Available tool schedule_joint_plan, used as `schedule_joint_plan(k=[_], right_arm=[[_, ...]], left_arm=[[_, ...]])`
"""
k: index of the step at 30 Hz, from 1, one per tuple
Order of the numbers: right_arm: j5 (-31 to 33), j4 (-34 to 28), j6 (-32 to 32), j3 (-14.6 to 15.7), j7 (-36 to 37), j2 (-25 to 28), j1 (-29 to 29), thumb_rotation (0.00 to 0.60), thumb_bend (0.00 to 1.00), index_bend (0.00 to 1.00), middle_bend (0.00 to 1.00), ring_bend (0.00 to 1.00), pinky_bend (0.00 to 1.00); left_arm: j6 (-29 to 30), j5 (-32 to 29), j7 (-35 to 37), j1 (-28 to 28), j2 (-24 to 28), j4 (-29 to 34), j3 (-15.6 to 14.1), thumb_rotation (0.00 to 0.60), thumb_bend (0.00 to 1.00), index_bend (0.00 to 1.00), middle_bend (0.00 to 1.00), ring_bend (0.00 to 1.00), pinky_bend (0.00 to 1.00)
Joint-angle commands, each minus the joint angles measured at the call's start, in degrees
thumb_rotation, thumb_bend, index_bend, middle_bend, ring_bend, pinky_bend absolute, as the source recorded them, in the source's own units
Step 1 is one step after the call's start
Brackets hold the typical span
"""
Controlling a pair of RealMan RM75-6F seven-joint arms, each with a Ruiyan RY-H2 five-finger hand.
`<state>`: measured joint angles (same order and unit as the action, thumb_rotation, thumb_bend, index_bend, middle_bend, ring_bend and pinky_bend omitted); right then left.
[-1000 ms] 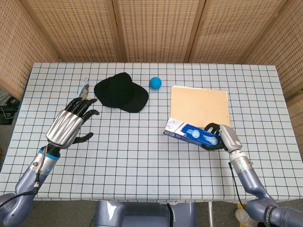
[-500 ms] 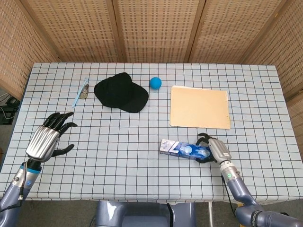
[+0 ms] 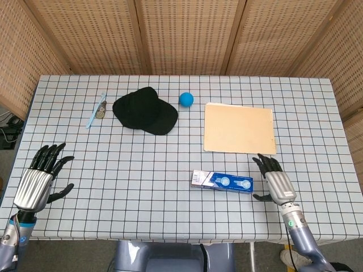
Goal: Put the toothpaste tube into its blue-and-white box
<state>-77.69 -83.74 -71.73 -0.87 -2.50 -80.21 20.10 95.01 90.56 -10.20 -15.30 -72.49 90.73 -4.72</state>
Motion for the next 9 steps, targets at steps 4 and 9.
schedule_joint_plan(k=[4, 9], right_arm=[[-6.9, 2.1, -10.6, 3.9, -5.8, 3.6, -6.6, 0.6, 0.15, 0.06, 0.0, 0.0, 0.0], [-8.2, 3.1, -12.8, 4.1, -5.1, 3.7, -8.5, 0.6, 0.15, 0.04, 0.0, 0.0, 0.0]], left_arm=[[0.4, -0.7, 1.5, 5.5, -3.3, -6.7, -2.6, 0.6, 0.19, 0.19, 0.0, 0.02, 0.02], [0.1, -0.8, 3.4, 7.0, -4.8, -9.6, -2.3, 0.6, 0.19, 0.19, 0.0, 0.02, 0.02]])
